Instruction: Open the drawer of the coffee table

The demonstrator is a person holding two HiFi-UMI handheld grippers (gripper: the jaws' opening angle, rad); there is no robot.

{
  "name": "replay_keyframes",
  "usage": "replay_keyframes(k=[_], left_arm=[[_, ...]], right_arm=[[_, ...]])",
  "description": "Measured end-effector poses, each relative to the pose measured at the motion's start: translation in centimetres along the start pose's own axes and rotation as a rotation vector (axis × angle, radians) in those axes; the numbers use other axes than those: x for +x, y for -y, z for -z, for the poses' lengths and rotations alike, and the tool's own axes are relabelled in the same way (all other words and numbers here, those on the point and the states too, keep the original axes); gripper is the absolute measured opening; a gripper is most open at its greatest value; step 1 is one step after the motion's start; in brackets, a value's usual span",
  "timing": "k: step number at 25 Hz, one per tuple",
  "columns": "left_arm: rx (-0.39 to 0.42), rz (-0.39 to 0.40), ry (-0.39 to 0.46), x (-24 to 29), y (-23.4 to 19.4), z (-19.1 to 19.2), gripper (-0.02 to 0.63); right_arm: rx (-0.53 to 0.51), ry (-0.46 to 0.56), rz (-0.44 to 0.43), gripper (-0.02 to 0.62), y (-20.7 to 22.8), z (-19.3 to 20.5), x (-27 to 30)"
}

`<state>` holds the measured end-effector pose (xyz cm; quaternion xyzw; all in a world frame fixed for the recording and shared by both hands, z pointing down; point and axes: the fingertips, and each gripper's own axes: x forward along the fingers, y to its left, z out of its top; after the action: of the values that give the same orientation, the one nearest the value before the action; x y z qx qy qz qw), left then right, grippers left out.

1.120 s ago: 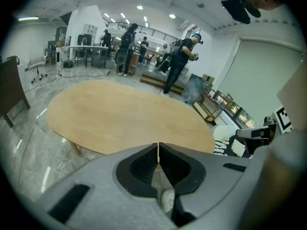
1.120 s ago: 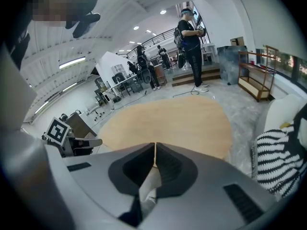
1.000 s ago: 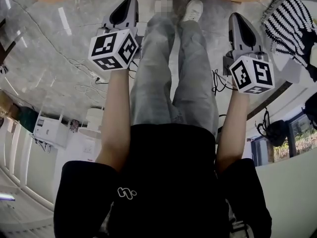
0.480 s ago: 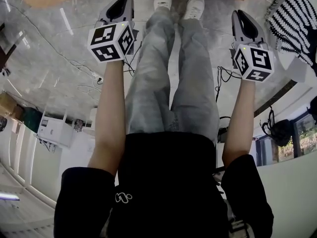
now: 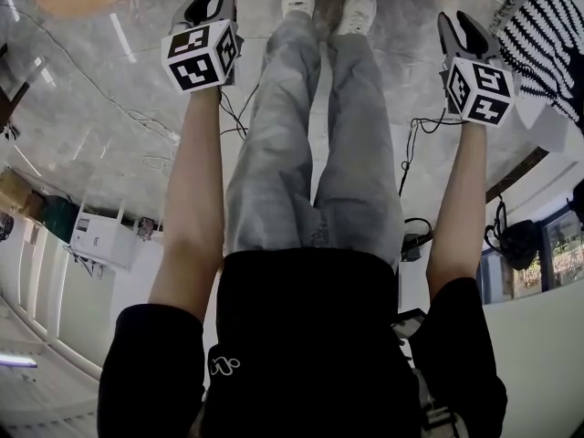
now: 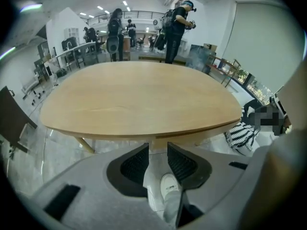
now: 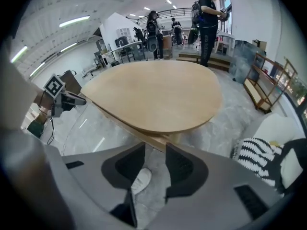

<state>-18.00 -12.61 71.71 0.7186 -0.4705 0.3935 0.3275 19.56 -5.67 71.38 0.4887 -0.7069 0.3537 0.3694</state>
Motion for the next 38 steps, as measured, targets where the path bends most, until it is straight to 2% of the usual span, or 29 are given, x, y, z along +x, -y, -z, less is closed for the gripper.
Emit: replay_keyframes(k=[5,10,14,21,25,28,32,38], left_arm=[[0.018,-0.015,-0.046,2.0,-0.3,0.6,0.12],[0.002,-0.034,-0.071,3.5,-0.8,1.2,0.12],[0.058,-0.021,-0.091,4.4,-0.8,1.1,0.12],[0.104,0.036,-0.096,5.1,-0.2,0.4,0.12],[0.108,0.023,-0.104,4.7,0.3,0.3,0.109],[0.098,0.002,-0.109,4.5,0.3,0.2,0.107],[0.079,0.016,-0.121,4.3,0.4,0.2,0.104],[0.045,-0.007,-0.128,4.5,1.0,0.0,0.1]], right_arm=[[-0.101,-0.062,-0.027,0.131,1.1,0.4,2.1],[-0.169,-0.116,-0.045,0.138,1.9,0.5,4.4],[-0.217,-0.141,-0.057,0.14,1.7,0.0,5.2],[-0.221,-0.161,-0.08,0.147,1.1,0.3,5.5],[-0.221,-0.178,-0.087,0.156,1.1,0.3,5.7],[-0.218,-0.18,-0.084,0.156,1.0,0.3,5.7],[-0.21,-0.2,-0.077,0.155,1.0,0.4,5.5],[-0.219,-0.217,-0.037,0.143,1.6,0.6,5.2]])
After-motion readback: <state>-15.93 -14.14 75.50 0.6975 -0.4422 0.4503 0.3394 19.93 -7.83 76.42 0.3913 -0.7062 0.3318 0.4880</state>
